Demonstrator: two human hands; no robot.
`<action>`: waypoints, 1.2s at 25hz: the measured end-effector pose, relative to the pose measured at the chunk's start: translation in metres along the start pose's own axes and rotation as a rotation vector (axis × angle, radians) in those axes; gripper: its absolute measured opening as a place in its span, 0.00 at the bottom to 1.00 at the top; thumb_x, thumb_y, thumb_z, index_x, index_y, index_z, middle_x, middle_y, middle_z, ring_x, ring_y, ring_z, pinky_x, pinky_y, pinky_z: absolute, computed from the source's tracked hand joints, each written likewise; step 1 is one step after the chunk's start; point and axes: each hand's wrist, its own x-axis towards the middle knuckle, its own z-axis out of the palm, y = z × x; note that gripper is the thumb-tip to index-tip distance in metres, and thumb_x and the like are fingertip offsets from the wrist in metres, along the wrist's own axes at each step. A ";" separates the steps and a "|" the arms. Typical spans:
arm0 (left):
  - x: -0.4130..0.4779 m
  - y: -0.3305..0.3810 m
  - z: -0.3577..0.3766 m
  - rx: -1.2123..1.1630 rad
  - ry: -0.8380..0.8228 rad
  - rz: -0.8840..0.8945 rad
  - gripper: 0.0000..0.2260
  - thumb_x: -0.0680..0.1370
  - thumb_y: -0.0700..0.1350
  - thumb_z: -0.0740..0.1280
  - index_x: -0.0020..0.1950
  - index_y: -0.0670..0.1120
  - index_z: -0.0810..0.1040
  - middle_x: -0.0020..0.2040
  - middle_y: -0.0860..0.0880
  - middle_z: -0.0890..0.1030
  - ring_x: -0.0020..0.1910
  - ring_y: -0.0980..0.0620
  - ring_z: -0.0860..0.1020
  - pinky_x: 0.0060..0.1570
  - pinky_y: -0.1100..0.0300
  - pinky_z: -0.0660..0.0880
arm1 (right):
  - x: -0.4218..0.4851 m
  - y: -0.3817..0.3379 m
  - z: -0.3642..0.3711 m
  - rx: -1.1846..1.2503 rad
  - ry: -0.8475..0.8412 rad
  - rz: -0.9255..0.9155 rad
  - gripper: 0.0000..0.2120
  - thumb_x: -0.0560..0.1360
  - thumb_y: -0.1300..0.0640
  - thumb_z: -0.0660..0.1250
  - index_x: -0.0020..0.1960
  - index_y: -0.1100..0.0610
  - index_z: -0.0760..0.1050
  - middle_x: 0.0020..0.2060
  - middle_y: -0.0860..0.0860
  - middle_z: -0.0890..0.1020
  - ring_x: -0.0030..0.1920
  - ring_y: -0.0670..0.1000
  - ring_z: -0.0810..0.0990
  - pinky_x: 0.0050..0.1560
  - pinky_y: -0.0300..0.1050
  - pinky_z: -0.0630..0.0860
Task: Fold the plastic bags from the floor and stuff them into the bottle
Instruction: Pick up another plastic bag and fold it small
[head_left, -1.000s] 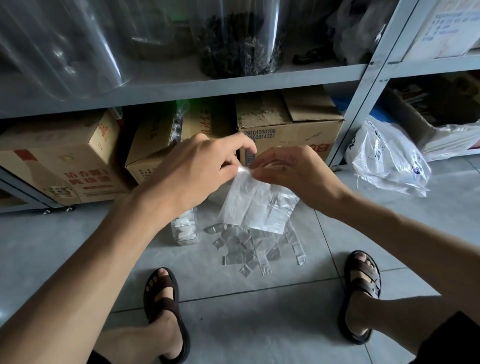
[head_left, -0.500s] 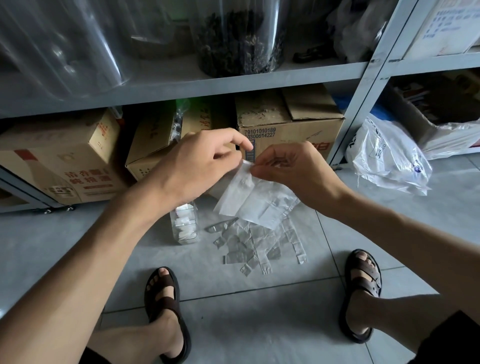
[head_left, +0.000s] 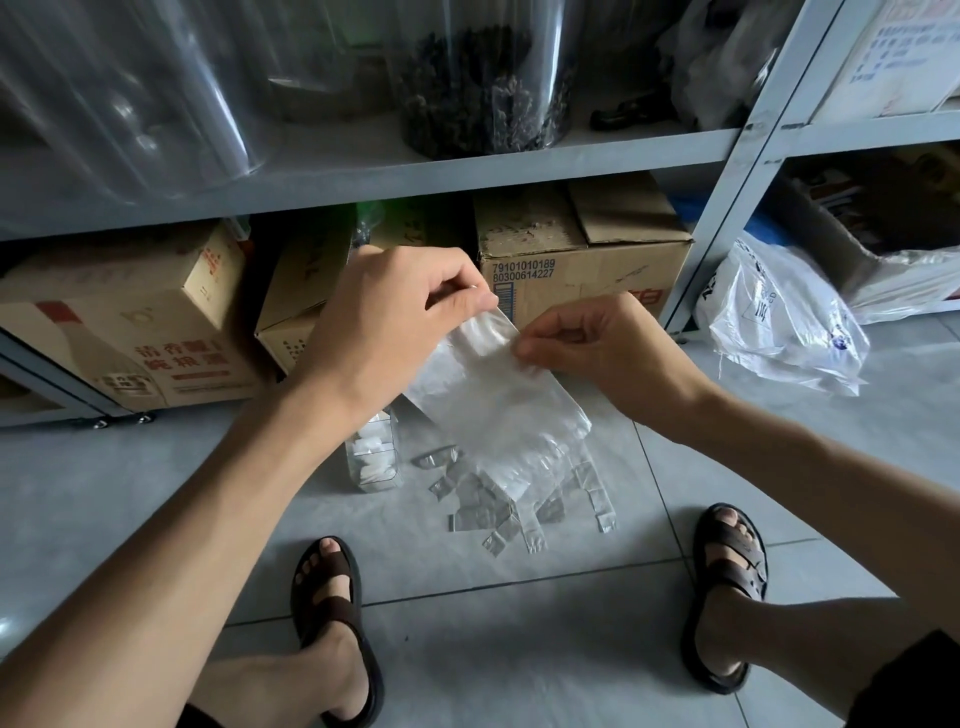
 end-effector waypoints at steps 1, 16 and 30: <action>0.000 -0.002 -0.002 0.011 0.018 0.004 0.06 0.77 0.47 0.72 0.42 0.47 0.85 0.35 0.50 0.83 0.35 0.49 0.80 0.38 0.51 0.73 | -0.001 0.004 -0.002 -0.022 -0.011 0.013 0.01 0.72 0.57 0.76 0.43 0.54 0.85 0.38 0.51 0.87 0.39 0.46 0.82 0.46 0.43 0.80; 0.003 -0.008 -0.008 0.107 -0.030 0.140 0.05 0.78 0.49 0.71 0.45 0.50 0.84 0.30 0.52 0.79 0.29 0.54 0.73 0.29 0.63 0.67 | -0.004 0.002 -0.021 0.170 -0.133 0.090 0.11 0.76 0.58 0.67 0.57 0.58 0.81 0.51 0.53 0.86 0.54 0.51 0.84 0.58 0.43 0.79; 0.003 -0.008 -0.005 -0.017 -0.123 -0.117 0.15 0.77 0.59 0.67 0.41 0.50 0.84 0.26 0.52 0.77 0.26 0.58 0.69 0.29 0.62 0.63 | -0.010 -0.016 0.015 0.379 -0.183 0.286 0.08 0.73 0.59 0.71 0.45 0.65 0.82 0.37 0.56 0.86 0.35 0.49 0.85 0.41 0.41 0.83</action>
